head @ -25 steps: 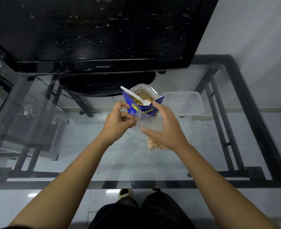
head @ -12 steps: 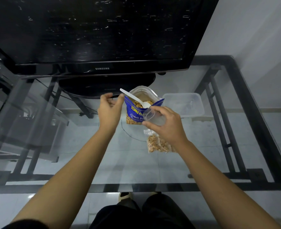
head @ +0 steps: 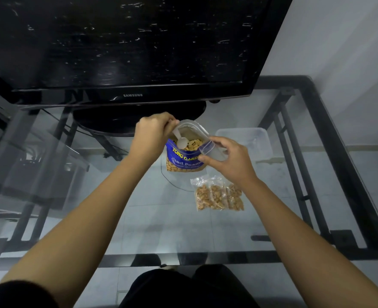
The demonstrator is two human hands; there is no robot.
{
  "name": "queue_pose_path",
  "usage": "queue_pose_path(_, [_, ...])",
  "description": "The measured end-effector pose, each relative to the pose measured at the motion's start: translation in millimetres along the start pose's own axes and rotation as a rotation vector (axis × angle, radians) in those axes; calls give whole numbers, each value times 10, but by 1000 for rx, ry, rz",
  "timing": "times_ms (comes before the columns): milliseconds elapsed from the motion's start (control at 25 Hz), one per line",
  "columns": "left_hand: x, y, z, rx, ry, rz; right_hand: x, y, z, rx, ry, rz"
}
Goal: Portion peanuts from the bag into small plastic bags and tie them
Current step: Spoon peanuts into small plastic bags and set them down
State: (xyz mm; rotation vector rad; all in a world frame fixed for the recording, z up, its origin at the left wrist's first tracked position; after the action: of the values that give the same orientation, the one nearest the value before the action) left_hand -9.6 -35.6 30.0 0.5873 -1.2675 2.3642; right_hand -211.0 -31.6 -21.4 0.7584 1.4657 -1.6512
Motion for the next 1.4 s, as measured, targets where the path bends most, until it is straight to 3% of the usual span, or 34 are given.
queue_pose_path(40, [-22, 64, -55, -52, -26, 11, 14, 11, -7, 7, 10, 4])
queue_pose_path(120, [-139, 179, -153, -116, -251, -70, 27, 30, -23, 5, 30, 8])
queue_pose_path(200, [-253, 244, -219, -94, -541, -208, 36, 33, -36, -14, 49, 10])
queue_pose_path(280, [-292, 243, -230, -23, -716, -307, 41, 11, -41, -35, 59, 12])
queue_pose_path(720, [-647, 177, -288, 69, -1084, -560, -84, -104, 48, 65, -1, -52])
queue_pose_path(960, [-836, 42, -183, 116, -1139, -590, -242, -7, 214, 13, -94, -209])
queue_pose_path(1160, [-793, -110, 79, 130, -1078, -640, -345, 112, 331, 3, -137, -285])
queue_pose_path(1280, [-655, -165, 208, 70, -977, -592, -374, 135, 327, 30, -100, -205])
queue_pose_path(1400, [-342, -246, 345, 6, -714, -448, -399, 165, 277, 78, -72, -112])
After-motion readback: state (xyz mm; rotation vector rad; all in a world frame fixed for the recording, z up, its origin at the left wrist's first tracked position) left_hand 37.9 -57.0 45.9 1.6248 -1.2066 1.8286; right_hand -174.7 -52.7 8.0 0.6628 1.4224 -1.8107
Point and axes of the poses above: each hand's wrist, its own z-axis towards the middle knuckle, its own y-axis out of the palm, x = y × z, the point moved 5 cm from there along z, towards the middle knuckle, and after that the axes turned 12 degrees about x, right-handed, at the moved point
